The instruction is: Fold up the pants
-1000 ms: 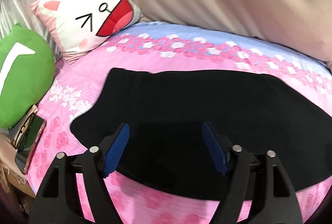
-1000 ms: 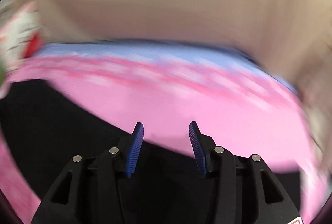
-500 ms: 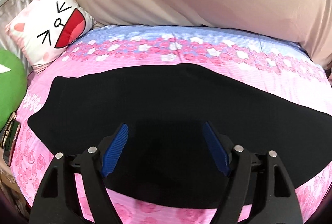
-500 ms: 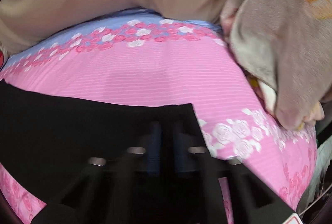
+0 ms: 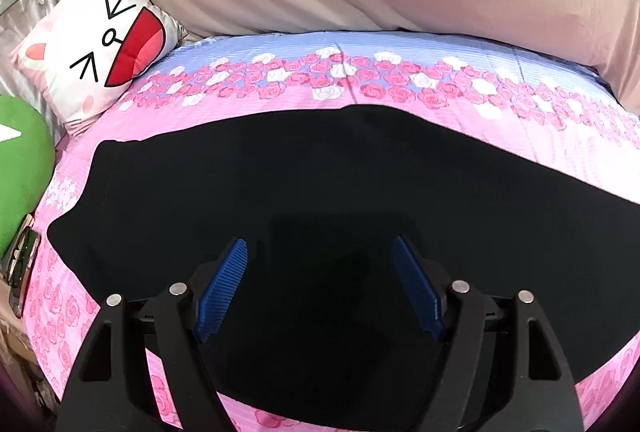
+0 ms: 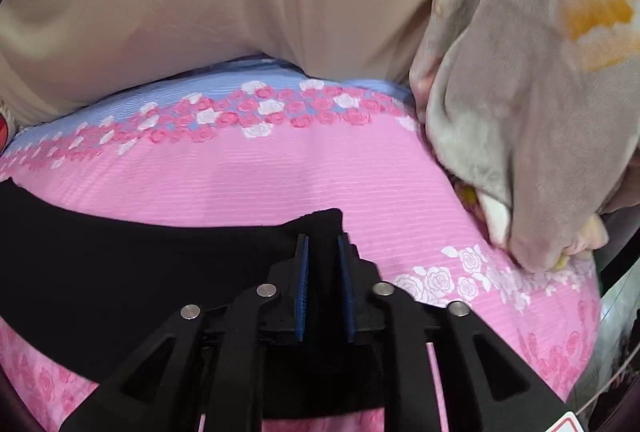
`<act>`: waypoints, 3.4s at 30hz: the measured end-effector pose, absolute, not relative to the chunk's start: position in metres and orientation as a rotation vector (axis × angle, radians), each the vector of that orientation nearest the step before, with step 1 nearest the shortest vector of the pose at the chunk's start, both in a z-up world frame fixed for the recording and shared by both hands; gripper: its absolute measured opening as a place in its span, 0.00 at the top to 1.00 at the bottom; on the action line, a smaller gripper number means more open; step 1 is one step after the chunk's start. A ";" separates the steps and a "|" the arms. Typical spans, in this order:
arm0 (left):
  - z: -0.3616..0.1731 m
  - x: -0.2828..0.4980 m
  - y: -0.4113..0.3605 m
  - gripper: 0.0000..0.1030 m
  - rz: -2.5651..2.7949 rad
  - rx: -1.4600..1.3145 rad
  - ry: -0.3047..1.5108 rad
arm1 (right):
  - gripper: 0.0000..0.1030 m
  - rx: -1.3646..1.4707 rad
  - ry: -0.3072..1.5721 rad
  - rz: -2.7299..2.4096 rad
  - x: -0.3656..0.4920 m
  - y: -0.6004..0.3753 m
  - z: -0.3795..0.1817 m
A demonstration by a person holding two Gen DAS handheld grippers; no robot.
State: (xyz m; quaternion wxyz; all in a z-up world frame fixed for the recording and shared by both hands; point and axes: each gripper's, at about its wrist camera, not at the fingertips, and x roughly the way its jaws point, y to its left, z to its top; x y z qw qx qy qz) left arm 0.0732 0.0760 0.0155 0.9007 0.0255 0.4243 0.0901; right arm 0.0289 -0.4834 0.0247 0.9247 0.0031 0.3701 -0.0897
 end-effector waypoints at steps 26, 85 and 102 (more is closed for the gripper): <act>-0.007 -0.012 0.354 0.29 0.566 -0.492 0.890 | 0.45 0.286 0.783 -0.290 -0.069 -0.451 -0.002; -0.006 -0.017 0.086 0.12 0.092 -0.106 0.800 | 0.83 0.321 0.658 -0.013 -0.007 -0.377 0.073; -0.015 -0.023 0.119 0.12 0.028 -0.305 0.789 | 0.52 -0.044 0.825 0.398 0.015 -0.111 0.019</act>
